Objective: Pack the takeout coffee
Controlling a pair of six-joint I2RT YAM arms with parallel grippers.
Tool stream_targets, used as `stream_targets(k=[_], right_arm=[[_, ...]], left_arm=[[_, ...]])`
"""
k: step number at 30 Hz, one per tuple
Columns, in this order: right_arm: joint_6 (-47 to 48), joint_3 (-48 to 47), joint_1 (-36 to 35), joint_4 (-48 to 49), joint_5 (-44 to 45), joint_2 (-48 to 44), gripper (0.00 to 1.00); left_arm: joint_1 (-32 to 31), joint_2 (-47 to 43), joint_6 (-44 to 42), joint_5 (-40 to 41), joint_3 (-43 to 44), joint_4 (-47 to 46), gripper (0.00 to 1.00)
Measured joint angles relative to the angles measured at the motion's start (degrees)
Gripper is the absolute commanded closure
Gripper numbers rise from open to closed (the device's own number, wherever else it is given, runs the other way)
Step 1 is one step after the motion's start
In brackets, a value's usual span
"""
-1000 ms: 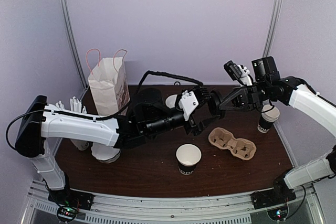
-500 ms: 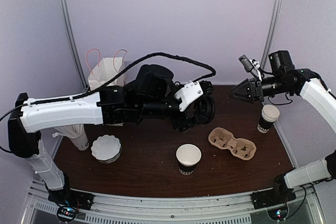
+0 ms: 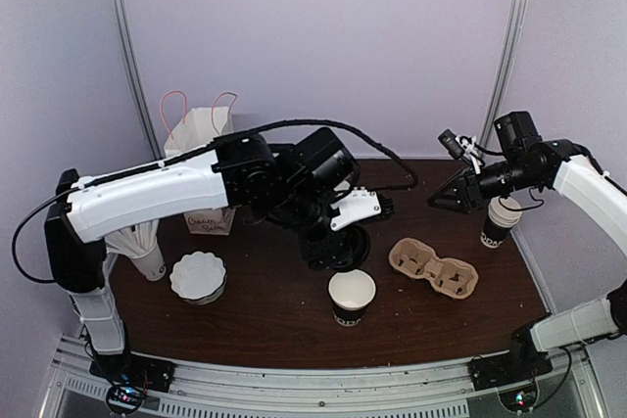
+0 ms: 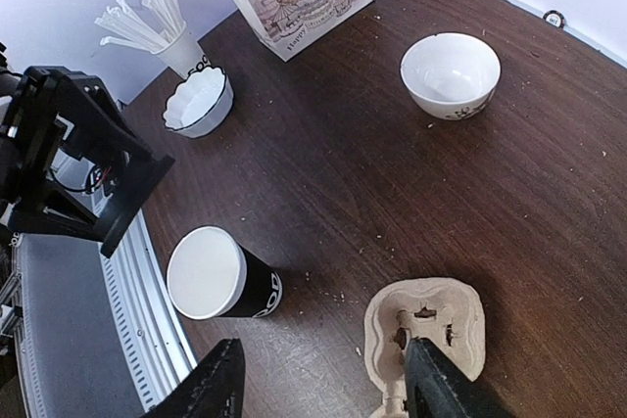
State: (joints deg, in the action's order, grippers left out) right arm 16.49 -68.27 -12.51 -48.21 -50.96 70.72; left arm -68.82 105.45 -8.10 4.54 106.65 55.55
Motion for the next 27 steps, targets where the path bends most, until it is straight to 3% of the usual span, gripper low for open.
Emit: stream_targets(k=[9,27], right_arm=[[0.3,3.3,0.0,0.0,1.0,-0.1,0.40],[1.1,3.8,0.0,0.4,1.1,-0.7,0.39]], left_arm=[[0.0,9.4,-1.1,-1.9,7.5,8.8,0.26],[0.0,14.9,-1.1,-9.1,12.1,12.6,0.26]])
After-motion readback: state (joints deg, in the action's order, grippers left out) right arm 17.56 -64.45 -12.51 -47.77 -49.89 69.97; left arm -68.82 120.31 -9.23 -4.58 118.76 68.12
